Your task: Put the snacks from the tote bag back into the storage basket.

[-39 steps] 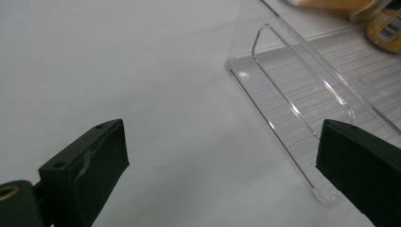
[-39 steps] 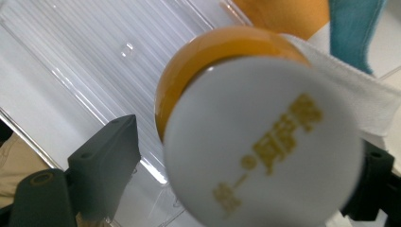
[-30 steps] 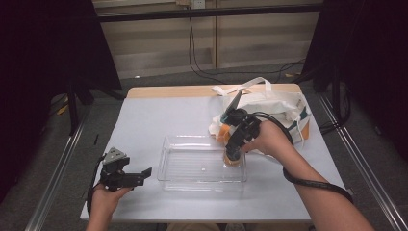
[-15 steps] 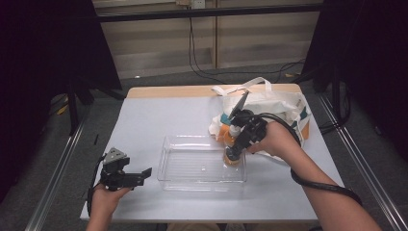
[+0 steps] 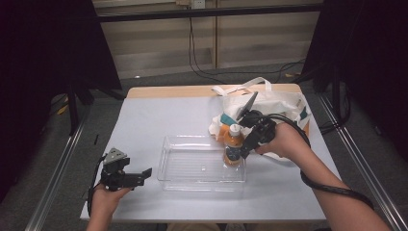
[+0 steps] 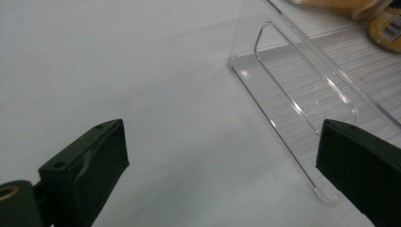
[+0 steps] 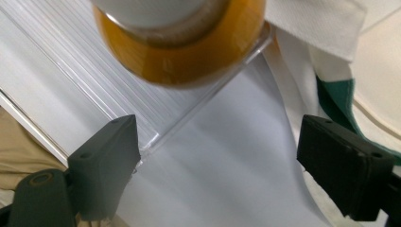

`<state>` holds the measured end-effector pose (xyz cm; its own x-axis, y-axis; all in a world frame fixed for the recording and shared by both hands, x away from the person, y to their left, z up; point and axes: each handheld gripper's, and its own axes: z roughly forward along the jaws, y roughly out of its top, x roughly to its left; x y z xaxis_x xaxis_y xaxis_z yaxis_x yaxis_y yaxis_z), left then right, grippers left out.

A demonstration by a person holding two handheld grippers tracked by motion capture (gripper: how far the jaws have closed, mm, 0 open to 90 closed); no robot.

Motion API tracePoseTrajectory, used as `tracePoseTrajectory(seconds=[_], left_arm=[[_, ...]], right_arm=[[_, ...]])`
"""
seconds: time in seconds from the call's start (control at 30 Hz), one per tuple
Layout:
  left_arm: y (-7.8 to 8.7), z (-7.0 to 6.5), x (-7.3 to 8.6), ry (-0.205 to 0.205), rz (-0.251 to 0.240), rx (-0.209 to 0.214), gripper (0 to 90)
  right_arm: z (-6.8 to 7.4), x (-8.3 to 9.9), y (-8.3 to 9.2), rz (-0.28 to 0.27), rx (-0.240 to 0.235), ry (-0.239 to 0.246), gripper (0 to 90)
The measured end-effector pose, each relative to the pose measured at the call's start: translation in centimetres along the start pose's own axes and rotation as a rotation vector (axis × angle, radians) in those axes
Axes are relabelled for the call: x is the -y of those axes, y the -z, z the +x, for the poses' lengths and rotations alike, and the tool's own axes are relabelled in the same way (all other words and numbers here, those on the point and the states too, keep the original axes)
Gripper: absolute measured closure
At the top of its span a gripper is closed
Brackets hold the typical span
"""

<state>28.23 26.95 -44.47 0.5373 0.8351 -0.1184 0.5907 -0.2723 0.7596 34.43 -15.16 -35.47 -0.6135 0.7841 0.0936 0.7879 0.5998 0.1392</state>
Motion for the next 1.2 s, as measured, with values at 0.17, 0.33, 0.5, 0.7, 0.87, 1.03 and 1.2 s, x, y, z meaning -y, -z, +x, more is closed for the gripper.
tracePoseTrajectory(seconds=[0.17, 0.33, 0.5, 0.7, 0.87, 1.03, 1.2], left_arm=[[0.0, 0.0, 0.0, 0.004, -0.001, -0.001, 2.9], [0.0, 0.0, 0.0, 0.004, 0.000, -0.001, 2.8], [0.0, 0.0, 0.0, 0.005, 0.000, 0.000, 2.9], [0.0, 0.0, 0.0, 0.003, 0.003, 0.002, 2.8], [0.1, 0.0, 0.0, 0.002, 0.003, 0.000, 2.8], [0.1, 0.0, 0.0, 0.001, 0.004, 0.000, 2.8], [0.1, 0.0, 0.1, 0.000, 0.005, 0.000, 2.9]], right_arm=[[-0.6, 0.6, 0.2, -0.013, -0.003, -0.013, 13.4], [-0.8, 1.2, 0.1, -0.007, 0.006, -0.012, 13.4], [-1.1, 1.7, 0.1, -0.013, 0.007, -0.005, 13.3], [-1.0, 2.1, -0.1, -0.005, 0.019, -0.007, 13.4], [-1.1, 2.5, -0.4, 0.003, 0.014, -0.001, 13.5], [-1.2, 2.9, -0.7, -0.006, 0.008, 0.002, 13.4], [-1.4, 3.5, -0.8, -0.010, 0.001, -0.005, 13.4]])
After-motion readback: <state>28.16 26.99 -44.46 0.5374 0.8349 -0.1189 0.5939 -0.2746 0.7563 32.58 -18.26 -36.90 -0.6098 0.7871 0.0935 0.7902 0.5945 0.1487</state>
